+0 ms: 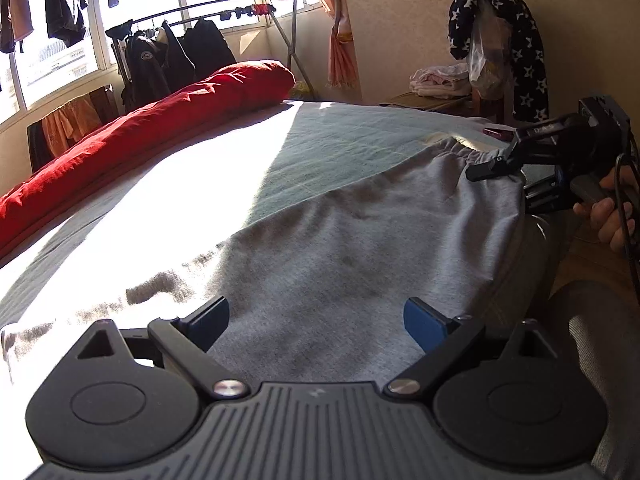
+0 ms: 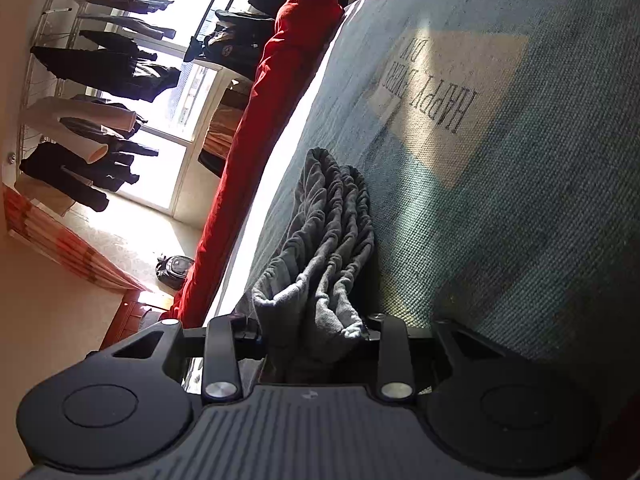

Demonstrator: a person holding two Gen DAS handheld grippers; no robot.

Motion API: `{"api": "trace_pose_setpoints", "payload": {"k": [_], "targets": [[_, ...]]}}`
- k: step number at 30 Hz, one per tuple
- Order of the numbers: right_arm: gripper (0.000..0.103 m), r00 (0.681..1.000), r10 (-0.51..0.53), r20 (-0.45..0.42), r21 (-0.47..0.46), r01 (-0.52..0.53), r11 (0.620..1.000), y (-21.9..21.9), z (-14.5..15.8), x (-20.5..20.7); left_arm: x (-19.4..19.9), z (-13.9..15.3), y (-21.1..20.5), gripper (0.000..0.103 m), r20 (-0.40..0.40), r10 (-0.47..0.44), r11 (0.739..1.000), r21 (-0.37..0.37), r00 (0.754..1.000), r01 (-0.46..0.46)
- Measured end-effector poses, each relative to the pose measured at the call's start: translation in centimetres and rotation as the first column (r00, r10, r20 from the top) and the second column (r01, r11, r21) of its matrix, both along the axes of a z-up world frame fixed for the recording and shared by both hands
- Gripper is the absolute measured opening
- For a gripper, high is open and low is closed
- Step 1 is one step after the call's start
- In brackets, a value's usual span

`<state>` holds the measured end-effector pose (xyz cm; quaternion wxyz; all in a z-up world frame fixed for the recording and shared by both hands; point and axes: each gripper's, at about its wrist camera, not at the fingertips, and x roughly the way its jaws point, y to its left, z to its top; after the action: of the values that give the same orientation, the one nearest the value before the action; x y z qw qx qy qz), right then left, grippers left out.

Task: Fold clothes
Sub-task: 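Grasp the gathered elastic cuff of the grey sweatpants with the right gripper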

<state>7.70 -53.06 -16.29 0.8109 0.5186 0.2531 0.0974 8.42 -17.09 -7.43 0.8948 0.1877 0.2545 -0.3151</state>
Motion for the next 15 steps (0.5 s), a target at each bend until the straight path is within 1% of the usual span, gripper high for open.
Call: {"api": "trace_pose_setpoints", "payload": {"k": [4, 11, 15], "targets": [[0.035, 1.000, -0.011, -0.012, -0.071, 0.010, 0.997, 0.8, 0.4, 0.2, 0.2, -0.1, 0.0, 0.094, -0.012, 0.001, 1.000, 0.009, 1.000, -0.001], [0.035, 1.000, -0.014, -0.015, -0.088, 0.013, 0.996, 0.9, 0.5, 0.4, 1.0, 0.1, -0.7, 0.094, -0.070, 0.023, 0.999, 0.024, 0.997, -0.021], [0.033, 1.000, -0.013, -0.007, -0.092, 0.013, 0.996, 0.9, 0.4, 0.4, 1.2, 0.7, -1.3, 0.094, -0.077, 0.036, 0.999, 0.030, 0.996, -0.033]]}}
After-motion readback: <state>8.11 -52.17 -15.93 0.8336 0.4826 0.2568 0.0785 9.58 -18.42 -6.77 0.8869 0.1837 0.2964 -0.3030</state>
